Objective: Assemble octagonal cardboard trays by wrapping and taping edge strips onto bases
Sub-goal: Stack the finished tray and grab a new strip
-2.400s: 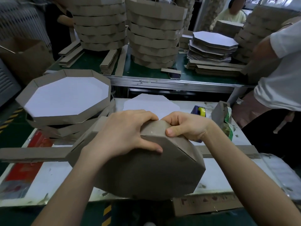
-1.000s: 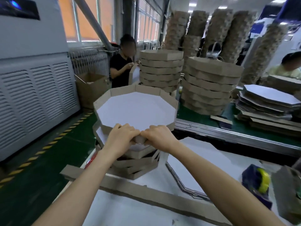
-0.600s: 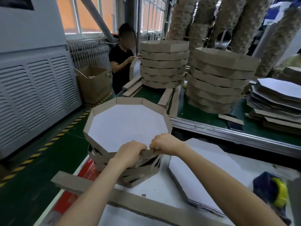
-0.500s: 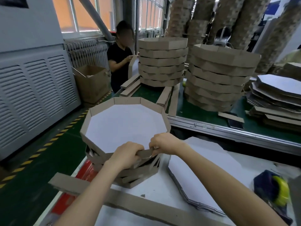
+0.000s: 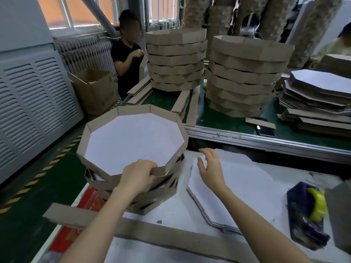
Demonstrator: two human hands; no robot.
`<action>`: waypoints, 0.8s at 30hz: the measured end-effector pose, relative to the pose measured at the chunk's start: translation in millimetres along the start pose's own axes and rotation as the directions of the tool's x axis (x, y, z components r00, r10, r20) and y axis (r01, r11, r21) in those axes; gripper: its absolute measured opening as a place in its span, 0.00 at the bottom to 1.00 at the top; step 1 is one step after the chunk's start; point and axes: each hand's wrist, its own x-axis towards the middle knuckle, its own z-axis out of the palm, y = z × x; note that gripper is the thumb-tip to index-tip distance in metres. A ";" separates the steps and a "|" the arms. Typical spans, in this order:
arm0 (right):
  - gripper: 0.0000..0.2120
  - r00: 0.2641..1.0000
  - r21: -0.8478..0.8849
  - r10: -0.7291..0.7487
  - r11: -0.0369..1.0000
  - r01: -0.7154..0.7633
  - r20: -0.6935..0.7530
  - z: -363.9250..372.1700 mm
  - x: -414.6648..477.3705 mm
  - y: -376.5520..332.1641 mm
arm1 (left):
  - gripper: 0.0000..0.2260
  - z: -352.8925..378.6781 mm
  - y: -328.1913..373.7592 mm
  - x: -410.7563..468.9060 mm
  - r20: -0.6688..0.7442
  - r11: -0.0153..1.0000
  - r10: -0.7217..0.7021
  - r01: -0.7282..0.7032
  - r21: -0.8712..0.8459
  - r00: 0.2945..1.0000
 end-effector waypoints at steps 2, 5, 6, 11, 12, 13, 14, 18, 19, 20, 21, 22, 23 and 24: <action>0.19 0.937 -0.201 0.273 0.952 -0.231 0.219 5.0 -13.7 35.5 | 0.04 -0.3 5.3 0.8 -0.025 1.000 0.027 -0.027 0.010 0.999; 0.35 0.693 -0.541 0.548 0.798 -0.266 0.468 15.9 -38.6 64.2 | 0.04 -0.9 16.2 1.8 -0.090 0.998 0.048 -0.051 -0.030 0.995; 0.40 0.646 -0.585 0.586 0.770 -0.255 0.489 19.5 -46.3 66.6 | 0.04 -0.6 18.5 2.0 -0.106 0.998 0.047 -0.051 -0.038 0.993; 0.48 0.665 -0.672 0.600 0.714 -0.195 0.445 31.9 -62.4 65.2 | 0.04 1.3 17.5 1.2 -0.122 0.999 0.022 -0.026 -0.035 0.992; 0.47 0.660 -0.673 0.605 0.713 -0.199 0.445 32.2 -62.0 64.0 | 0.05 2.0 17.1 0.2 -0.127 0.999 0.013 -0.018 -0.039 0.992; 0.45 0.652 -0.669 0.611 0.714 -0.208 0.449 32.0 -60.6 62.5 | 0.07 2.7 16.9 -1.0 -0.131 0.999 0.002 -0.008 -0.050 0.991; 0.42 0.650 -0.666 0.613 0.715 -0.215 0.449 31.5 -59.4 60.9 | 0.10 3.6 16.8 -2.0 -0.136 0.998 -0.010 0.000 -0.070 0.991; 0.21 0.721 -0.709 0.562 0.691 -0.140 0.406 38.8 -69.3 53.1 | 0.16 7.8 13.9 -9.9 -0.181 0.993 -0.006 -0.017 -0.121 0.983; 0.18 0.740 -0.723 0.542 0.682 -0.109 0.399 43.1 -74.6 52.1 | 0.16 8.4 12.8 -13.3 -0.205 0.992 0.008 -0.033 -0.119 0.979; 0.16 0.754 -0.735 0.521 0.674 -0.076 0.400 47.1 -79.5 51.5 | 0.16 8.8 12.1 -16.6 -0.237 0.992 0.029 -0.056 -0.110 0.971; 0.15 0.765 -0.745 0.501 0.666 -0.042 0.405 49.5 -83.3 51.2 | 0.15 8.6 12.4 -20.2 -0.275 0.991 0.059 -0.088 -0.097 0.960; 0.15 0.774 -0.752 0.482 0.659 -0.011 0.411 50.2 -86.3 50.8 | 0.14 7.9 13.1 -23.7 -0.315 0.988 0.091 -0.126 -0.091 0.945; 0.14 0.782 -0.756 0.465 0.655 0.011 0.415 49.6 -87.6 50.0 | 0.12 7.3 13.7 -27.2 -0.355 0.981 0.123 -0.168 -0.099 0.927; 0.14 0.793 -0.756 0.449 0.655 0.022 0.412 47.5 -88.3 48.9 | 0.11 6.9 14.4 -30.5 -0.392 0.970 0.156 -0.215 -0.111 0.907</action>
